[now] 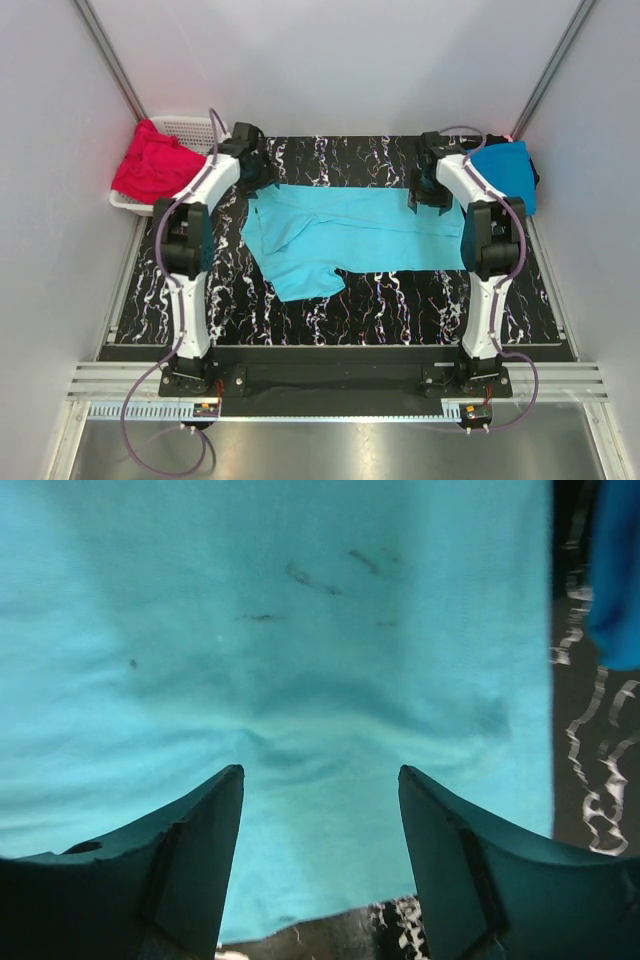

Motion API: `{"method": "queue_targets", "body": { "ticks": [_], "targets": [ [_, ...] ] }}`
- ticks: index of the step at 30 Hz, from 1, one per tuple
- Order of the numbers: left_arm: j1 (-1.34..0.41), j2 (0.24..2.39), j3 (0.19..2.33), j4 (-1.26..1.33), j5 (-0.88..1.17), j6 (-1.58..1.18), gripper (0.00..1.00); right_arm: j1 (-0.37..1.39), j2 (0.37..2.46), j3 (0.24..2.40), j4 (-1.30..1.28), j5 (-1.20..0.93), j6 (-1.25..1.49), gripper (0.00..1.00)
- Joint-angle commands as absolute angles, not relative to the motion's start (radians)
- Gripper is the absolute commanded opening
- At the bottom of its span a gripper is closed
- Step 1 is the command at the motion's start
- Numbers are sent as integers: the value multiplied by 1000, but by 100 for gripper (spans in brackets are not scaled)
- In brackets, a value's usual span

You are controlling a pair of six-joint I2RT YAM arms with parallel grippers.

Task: Fold and stack the t-shirts
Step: Fold the tshirt

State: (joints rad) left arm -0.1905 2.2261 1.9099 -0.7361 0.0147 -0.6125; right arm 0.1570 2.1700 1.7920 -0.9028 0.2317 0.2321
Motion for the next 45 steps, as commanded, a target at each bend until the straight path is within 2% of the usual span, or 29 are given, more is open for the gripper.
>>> {"method": "queue_targets", "body": {
  "ticks": [1, 7, 13, 18, 23, 31, 42, 45],
  "targets": [
    [-181, 1939, 1827, -533, -57, -587, 71, 160, 1969, 1812, -874, 288, 255, 70],
    [-192, 1617, 1622, -518, -80, -623, 72, 169, 1789, 1760, -904, 287, 304, 71],
    [-235, 1241, 1061, -508, -48, -833, 72, 230, 1571, 1464, -850, 307, 366, 70],
    [-291, 1048, 798, -414, 55, -934, 72, 232, 1480, 1300, -818, 246, 403, 69],
    [-331, 1060, 640, -319, 145, -962, 71, 244, 1388, 1141, -752, 233, 451, 68],
    [-387, 1117, 486, -190, 219, -1054, 70, 255, 1400, 1094, -749, 250, 456, 67],
    [-486, 1230, 460, -132, 195, -1144, 66, 258, 1430, 1101, -750, 278, 453, 66],
    [-502, 1267, 475, -115, 207, -1163, 60, 258, 1430, 1104, -755, 284, 449, 66]
  ]
}}
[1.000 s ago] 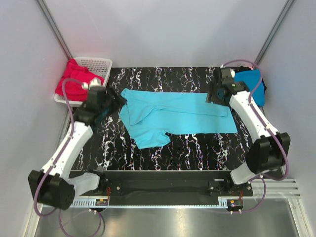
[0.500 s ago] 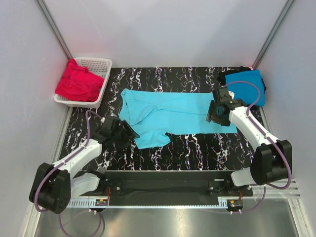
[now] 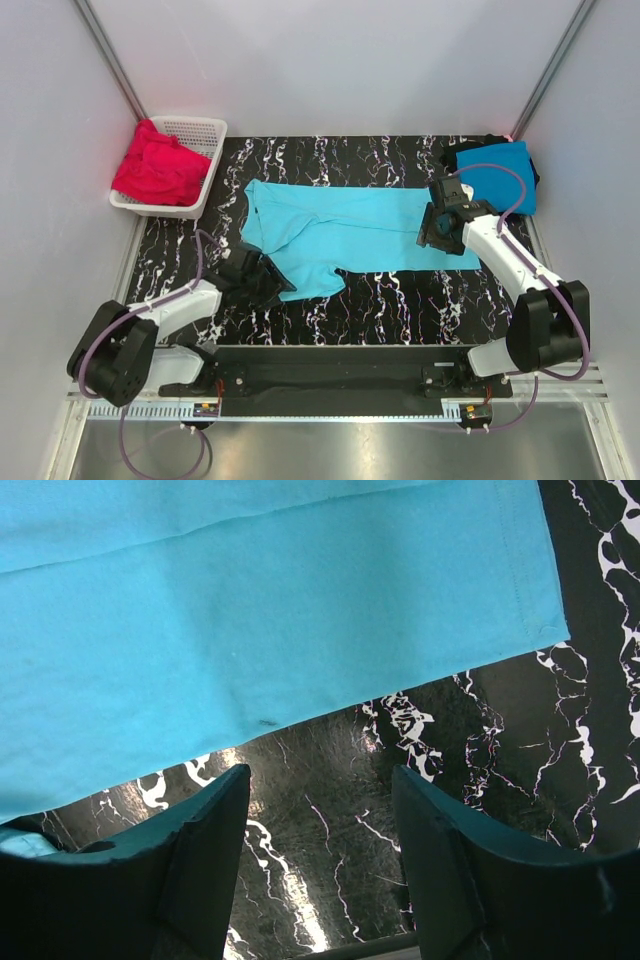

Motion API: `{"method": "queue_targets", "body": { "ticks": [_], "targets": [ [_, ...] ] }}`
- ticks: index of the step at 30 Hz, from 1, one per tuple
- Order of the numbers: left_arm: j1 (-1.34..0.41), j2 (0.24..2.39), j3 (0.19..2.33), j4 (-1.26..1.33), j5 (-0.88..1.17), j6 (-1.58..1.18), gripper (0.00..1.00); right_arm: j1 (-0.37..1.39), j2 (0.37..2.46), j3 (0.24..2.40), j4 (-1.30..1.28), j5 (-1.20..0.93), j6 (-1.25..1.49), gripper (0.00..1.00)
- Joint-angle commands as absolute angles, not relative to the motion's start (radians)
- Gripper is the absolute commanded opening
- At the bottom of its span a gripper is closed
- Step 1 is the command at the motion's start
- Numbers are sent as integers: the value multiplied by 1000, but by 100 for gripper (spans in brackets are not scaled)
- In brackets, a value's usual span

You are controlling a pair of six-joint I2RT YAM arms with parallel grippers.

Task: Fold and stack the t-shirts
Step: Fold the tshirt

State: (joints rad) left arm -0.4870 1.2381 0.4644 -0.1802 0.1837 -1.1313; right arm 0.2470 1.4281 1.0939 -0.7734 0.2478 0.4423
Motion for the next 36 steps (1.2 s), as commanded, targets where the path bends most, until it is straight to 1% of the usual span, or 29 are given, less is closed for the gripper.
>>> {"method": "queue_targets", "body": {
  "ticks": [1, 4, 5, 7, 8, 12, 13, 16, 22, 23, 24, 25, 26, 29, 32, 36],
  "targets": [
    [-511, 1276, 477, -109, 206, -1164, 53, 256, 1428, 1104, -755, 285, 449, 66],
    [-523, 1290, 491, -91, 201, -1167, 33, 258, 1428, 1104, -759, 290, 446, 65],
    [-526, 1295, 494, -86, 201, -1167, 18, 256, 1428, 1106, -759, 290, 445, 65],
    [-532, 1298, 505, -80, 204, -1164, 5, 258, 1434, 1108, -762, 285, 448, 65],
    [-534, 1295, 508, -80, 209, -1166, 0, 258, 1437, 1108, -764, 279, 448, 65],
    [-555, 1258, 538, -149, 192, -1158, 0, 258, 1443, 1109, -767, 278, 449, 65],
    [-561, 1234, 549, -208, 183, -1157, 0, 259, 1443, 1109, -769, 278, 448, 64],
    [-568, 1159, 572, -273, 187, -1140, 0, 262, 1453, 1109, -769, 278, 449, 64],
    [-571, 1011, 623, -282, 157, -1043, 0, 276, 1479, 1118, -765, 278, 459, 63],
    [-569, 1003, 624, -288, 152, -1036, 3, 279, 1486, 1120, -767, 279, 457, 63],
    [-569, 999, 627, -287, 146, -1023, 9, 281, 1491, 1124, -765, 279, 459, 63],
    [-569, 1005, 629, -291, 143, -1014, 31, 287, 1494, 1126, -765, 278, 459, 62],
    [-569, 1014, 629, -299, 143, -1014, 38, 287, 1499, 1127, -768, 282, 457, 62],
    [-572, 1095, 629, -336, 189, -1017, 53, 293, 1502, 1134, -767, 287, 460, 62],
    [-587, 1137, 597, -353, 181, -1046, 57, 295, 1502, 1137, -769, 288, 457, 62],
    [-600, 1094, 545, -364, 138, -1055, 57, 298, 1511, 1134, -770, 291, 457, 62]
  ]
}}
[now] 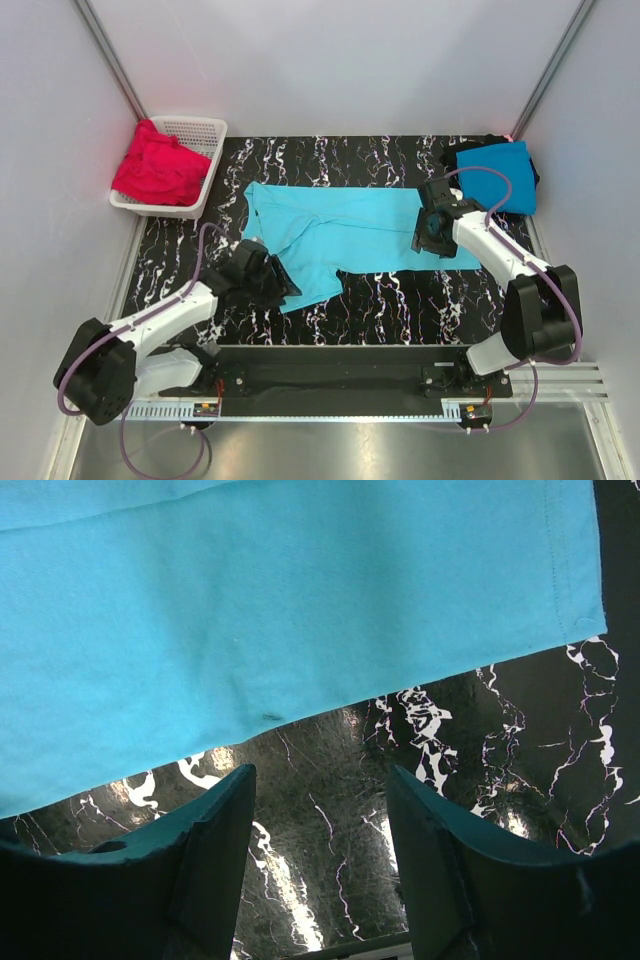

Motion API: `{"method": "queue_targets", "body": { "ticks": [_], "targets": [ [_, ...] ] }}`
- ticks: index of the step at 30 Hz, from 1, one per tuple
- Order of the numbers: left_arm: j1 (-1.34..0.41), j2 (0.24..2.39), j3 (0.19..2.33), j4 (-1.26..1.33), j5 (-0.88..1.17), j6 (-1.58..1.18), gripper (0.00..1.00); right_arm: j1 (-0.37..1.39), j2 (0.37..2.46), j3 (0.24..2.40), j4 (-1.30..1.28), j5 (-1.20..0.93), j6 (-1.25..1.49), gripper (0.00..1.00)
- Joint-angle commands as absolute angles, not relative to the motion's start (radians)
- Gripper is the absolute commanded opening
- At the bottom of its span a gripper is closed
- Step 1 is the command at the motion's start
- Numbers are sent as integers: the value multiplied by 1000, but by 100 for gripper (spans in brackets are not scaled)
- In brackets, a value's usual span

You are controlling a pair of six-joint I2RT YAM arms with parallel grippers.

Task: Fold and stack the t-shirts
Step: Fold the tshirt

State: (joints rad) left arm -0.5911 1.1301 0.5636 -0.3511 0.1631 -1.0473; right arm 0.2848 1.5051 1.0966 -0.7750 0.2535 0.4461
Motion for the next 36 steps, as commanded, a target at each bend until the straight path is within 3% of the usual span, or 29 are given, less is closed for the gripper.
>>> {"method": "queue_targets", "body": {
  "ticks": [1, 11, 20, 30, 36],
  "targets": [
    [-601, 1068, 526, -370, 124, -1058, 57, 298, 1512, 1134, -770, 288, 456, 61],
    [-609, 913, 433, -460, 55, -1123, 55, 318, 1534, 1137, -772, 298, 462, 61],
    [-611, 1075, 489, -437, 51, -1089, 54, 316, 1523, 1137, -776, 311, 459, 61],
    [-611, 1380, 476, -23, 250, -1117, 47, 318, 1470, 1123, -796, 324, 449, 61],
    [-611, 1367, 476, -63, 236, -1123, 41, 316, 1459, 1120, -801, 339, 445, 62]
  ]
}}
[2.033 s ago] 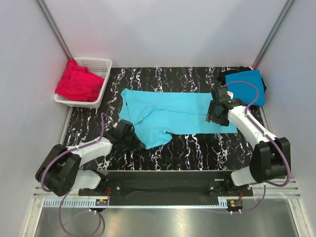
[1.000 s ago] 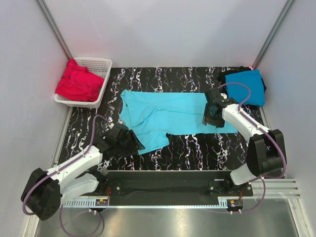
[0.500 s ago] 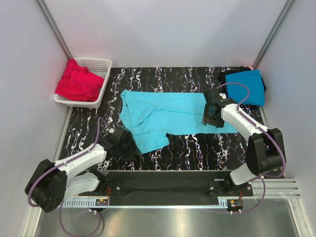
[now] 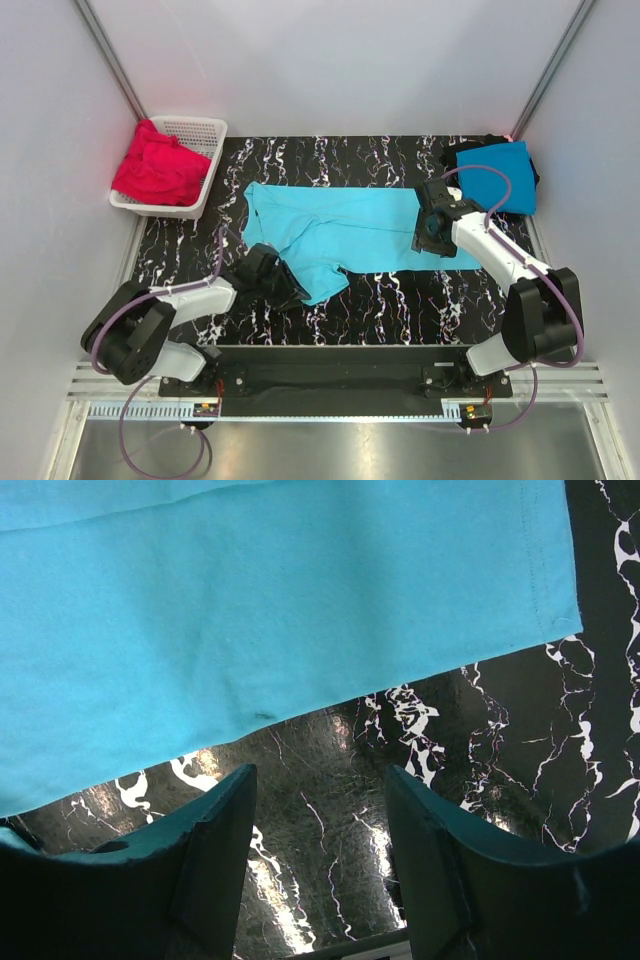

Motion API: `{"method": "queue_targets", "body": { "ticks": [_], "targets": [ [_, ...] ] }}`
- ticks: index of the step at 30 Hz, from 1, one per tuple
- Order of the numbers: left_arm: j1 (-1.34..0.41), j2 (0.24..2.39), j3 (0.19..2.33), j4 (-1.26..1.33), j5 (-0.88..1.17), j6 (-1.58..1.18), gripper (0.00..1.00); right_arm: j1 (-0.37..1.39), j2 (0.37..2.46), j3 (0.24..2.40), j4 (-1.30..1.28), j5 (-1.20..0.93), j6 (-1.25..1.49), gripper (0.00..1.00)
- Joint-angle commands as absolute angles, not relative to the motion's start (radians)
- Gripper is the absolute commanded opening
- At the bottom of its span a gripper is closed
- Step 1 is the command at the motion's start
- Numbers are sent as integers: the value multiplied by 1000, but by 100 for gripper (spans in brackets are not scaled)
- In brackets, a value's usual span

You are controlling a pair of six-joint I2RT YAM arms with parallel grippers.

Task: Fold and stack the t-shirts
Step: Fold the tshirt

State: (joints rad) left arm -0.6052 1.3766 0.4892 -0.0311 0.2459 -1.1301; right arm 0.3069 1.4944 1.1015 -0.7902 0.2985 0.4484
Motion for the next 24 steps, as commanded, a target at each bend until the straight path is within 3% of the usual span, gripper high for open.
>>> {"method": "queue_targets", "body": {
  "ticks": [1, 10, 19, 24],
  "targets": [
    [-611, 1353, 476, -75, 221, -1120, 40, 318, 1459, 1120, -801, 339, 446, 62],
    [-611, 1172, 498, -276, 108, -1089, 32, 316, 1480, 1129, -802, 341, 456, 61],
    [-612, 1178, 508, -305, 89, -1075, 30, 318, 1474, 1135, -805, 350, 456, 61],
    [-614, 1175, 511, -322, 83, -1077, 38, 318, 1479, 1135, -807, 350, 454, 61]
  ]
}}
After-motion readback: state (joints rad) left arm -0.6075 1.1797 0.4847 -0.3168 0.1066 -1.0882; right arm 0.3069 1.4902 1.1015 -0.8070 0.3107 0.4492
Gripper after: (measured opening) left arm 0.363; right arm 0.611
